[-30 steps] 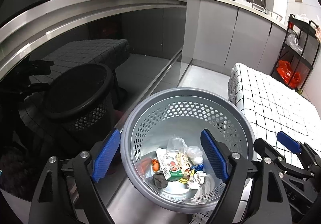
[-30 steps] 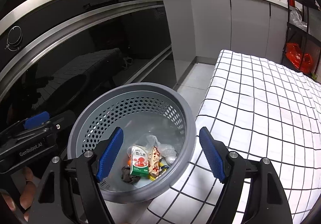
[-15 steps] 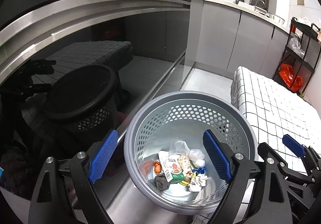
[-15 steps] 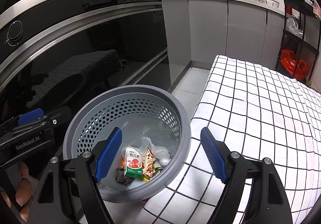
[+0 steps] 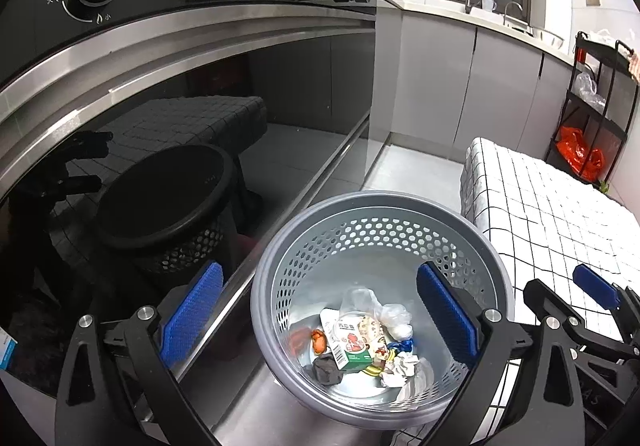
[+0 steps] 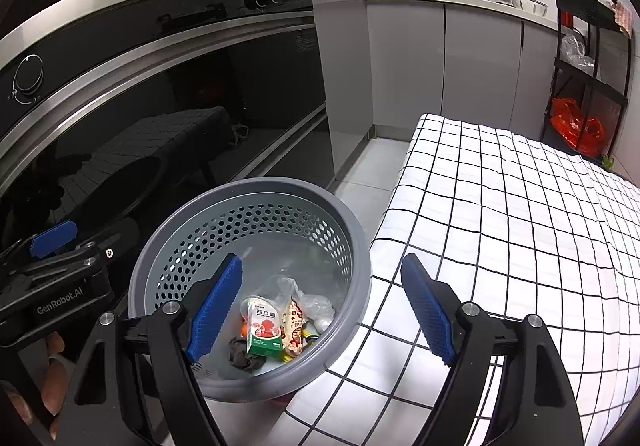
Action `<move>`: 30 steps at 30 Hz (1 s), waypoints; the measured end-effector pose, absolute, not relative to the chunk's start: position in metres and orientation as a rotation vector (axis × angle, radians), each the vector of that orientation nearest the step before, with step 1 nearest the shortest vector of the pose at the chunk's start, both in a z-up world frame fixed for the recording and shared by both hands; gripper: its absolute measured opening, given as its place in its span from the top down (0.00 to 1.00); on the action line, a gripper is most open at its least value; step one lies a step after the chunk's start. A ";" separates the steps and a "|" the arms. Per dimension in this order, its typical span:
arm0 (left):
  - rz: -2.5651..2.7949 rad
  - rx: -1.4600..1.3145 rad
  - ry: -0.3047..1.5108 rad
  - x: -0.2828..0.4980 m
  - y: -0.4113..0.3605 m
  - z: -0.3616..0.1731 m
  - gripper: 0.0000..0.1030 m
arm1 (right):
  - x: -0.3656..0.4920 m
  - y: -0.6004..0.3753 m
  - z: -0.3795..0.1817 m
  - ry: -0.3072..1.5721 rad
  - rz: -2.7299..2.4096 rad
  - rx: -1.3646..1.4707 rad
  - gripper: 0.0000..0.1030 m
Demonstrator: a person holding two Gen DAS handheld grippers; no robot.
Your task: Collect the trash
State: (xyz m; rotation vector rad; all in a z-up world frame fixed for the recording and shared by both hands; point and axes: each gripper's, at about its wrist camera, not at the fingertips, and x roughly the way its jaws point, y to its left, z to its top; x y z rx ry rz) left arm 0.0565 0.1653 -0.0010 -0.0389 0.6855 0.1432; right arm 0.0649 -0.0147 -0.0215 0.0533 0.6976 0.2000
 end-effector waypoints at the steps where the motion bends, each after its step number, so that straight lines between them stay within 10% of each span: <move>1: 0.143 -0.037 0.684 0.056 0.165 -0.001 0.07 | 0.064 -0.015 -0.021 0.697 0.197 0.055 0.24; 30: 0.165 -0.018 0.666 0.049 0.163 0.003 0.06 | 0.054 -0.014 -0.014 0.682 0.178 0.057 0.22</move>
